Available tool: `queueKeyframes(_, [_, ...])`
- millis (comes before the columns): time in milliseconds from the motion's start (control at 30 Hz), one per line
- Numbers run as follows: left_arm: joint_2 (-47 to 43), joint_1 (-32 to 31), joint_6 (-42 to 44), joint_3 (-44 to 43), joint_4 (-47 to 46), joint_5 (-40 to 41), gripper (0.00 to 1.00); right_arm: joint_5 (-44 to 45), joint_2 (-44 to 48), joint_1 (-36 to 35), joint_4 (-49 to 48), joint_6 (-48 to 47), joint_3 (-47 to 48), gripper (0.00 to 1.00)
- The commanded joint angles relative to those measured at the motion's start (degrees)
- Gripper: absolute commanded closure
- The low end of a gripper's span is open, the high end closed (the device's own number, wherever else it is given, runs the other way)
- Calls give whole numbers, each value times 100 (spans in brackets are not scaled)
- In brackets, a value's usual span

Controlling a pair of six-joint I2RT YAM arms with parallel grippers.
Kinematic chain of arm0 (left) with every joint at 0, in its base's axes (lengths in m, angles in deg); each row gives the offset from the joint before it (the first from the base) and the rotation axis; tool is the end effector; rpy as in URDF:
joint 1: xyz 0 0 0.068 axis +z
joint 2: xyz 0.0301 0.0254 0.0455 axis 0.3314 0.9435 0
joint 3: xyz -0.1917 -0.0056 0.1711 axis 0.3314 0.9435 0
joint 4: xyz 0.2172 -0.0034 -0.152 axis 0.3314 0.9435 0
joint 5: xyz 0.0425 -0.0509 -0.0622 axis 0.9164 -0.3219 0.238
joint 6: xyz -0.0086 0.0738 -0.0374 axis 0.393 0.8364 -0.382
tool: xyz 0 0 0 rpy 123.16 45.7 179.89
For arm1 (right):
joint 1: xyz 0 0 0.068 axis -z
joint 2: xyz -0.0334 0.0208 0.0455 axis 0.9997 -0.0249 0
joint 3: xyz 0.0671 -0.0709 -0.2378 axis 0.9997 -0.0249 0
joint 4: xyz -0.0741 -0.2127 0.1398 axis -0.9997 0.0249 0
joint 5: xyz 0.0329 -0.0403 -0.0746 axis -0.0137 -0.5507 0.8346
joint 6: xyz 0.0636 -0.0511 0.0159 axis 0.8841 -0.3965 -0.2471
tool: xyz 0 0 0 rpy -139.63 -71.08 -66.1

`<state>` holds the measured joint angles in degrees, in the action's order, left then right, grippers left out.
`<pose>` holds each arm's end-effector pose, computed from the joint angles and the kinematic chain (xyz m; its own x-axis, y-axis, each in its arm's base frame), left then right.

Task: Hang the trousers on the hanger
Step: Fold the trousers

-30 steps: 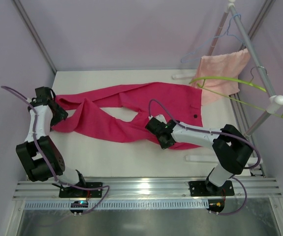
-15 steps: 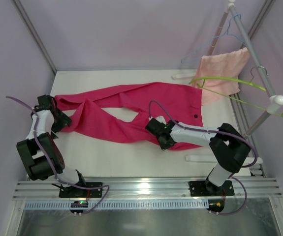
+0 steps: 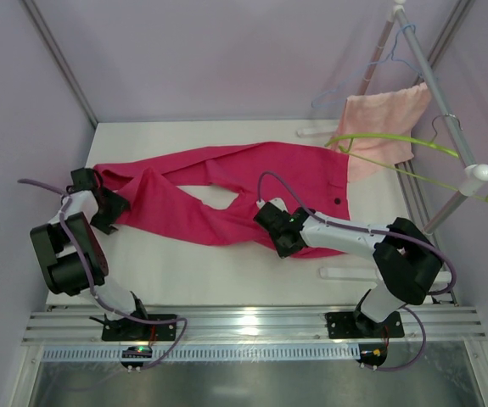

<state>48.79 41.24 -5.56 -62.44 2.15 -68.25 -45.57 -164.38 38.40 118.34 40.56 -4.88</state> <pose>0.3064 0.1211 0.1293 -0.3896 -0.8688 -0.3056 -0.8270 0.4760 -0.2990 0.2082 0.2149 0.1261 -0.8290 -0.4241 -0.3644 -0.3900 0.9056 -0.1668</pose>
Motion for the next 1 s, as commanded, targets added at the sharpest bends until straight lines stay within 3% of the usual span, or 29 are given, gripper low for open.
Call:
queueKeyframes(0, [85, 26, -133, -200, -66, 87, 37, -73, 201, -1, -161, -66, -47, 96])
queueKeyframes(33, [16, 26, -150, -217, 4, 306, 56, -82, 201, -1, -161, -66, -38, 96])
queueKeyframes(133, [-186, 17, -159, -418, 337, 667, 82, -55, 193, -1, -126, -84, -29, 96])
queueKeyframes(300, [-679, 26, -19, -1174, 1199, 1239, 100, 6, 420, -1, 50, -66, -108, 96])
queueKeyframes(567, [-1286, 17, 526, -2474, 2193, 2722, 100, -318, 773, -37, 85, -22, -574, 96])
queueKeyframes(767, [-874, 17, 1000, -2740, 2457, 3243, 100, -914, 747, -379, -29, -13, -583, 94])
queueKeyframes(967, [-135, 17, 1343, -2573, 2712, 3823, 100, -1277, 991, -573, -161, 110, -653, 78])
